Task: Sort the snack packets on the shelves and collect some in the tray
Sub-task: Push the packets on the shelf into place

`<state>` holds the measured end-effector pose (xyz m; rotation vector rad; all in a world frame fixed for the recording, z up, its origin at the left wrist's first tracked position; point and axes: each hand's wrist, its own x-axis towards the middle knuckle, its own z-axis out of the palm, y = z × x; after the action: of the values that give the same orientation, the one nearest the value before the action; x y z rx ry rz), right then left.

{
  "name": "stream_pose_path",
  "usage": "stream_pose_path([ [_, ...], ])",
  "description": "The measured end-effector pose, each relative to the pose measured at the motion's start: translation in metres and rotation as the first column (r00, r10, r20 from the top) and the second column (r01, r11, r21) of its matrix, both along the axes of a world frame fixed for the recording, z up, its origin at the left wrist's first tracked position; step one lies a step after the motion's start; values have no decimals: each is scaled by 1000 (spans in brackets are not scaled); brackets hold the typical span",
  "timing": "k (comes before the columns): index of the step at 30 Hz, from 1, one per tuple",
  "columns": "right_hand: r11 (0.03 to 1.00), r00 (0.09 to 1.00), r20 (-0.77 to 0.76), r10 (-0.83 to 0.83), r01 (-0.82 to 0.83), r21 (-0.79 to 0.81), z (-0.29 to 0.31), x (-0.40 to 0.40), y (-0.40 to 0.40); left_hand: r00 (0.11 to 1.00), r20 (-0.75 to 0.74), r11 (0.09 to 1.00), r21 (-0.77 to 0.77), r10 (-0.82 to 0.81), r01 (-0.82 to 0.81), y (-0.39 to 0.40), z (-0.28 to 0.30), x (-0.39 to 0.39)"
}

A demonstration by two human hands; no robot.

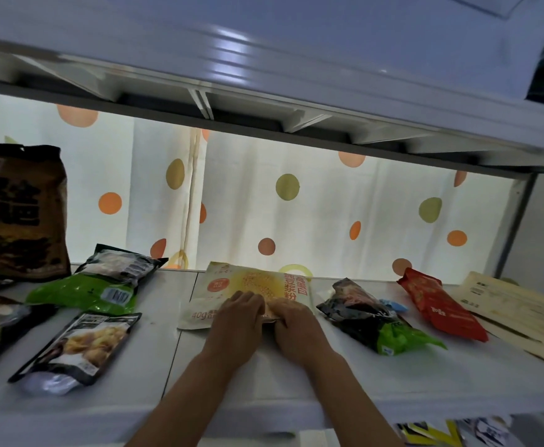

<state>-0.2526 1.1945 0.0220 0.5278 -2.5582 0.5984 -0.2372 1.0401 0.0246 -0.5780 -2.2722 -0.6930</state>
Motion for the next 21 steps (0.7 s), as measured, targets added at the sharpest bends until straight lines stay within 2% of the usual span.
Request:
stream_pose_path([
  [3,955,990,44,-135,142,-259,5,4,12,997,72,995,-100,35,-28,4,0,-3],
  [5,897,954,-28,-299,271,-349,9,9,23,997,69,991,-129,30,-20,6,0,-2],
  [6,862,907,-88,-412,357,-361,10,11,29,998,64,989,-148,6,4,7,0,-2],
  [8,790,771,-214,-600,530,-308,10,10,37,997,54,975,-214,-57,67,7,-2,-2],
  [9,750,718,-220,-660,612,-252,9,11,40,995,47,962,-255,-85,94,8,-3,-2],
  [10,709,684,-187,-705,681,-183,10,12,42,994,48,950,-293,-98,108,9,-3,-2],
  [12,624,625,-1,-781,780,-32,11,11,48,994,38,934,-340,-107,113,11,-3,-1],
  [14,559,543,173,-822,827,59,13,8,55,993,13,929,-354,-113,110,11,-4,-1],
  [16,524,485,263,-834,845,104,14,9,57,994,-2,926,-362,-114,105,10,-4,-2],
  [18,528,469,305,-829,835,152,16,9,57,993,-17,928,-358,-114,100,10,-4,-3],
  [21,514,456,263,-850,829,222,18,8,60,992,-28,933,-344,-119,102,9,-5,-5],
])
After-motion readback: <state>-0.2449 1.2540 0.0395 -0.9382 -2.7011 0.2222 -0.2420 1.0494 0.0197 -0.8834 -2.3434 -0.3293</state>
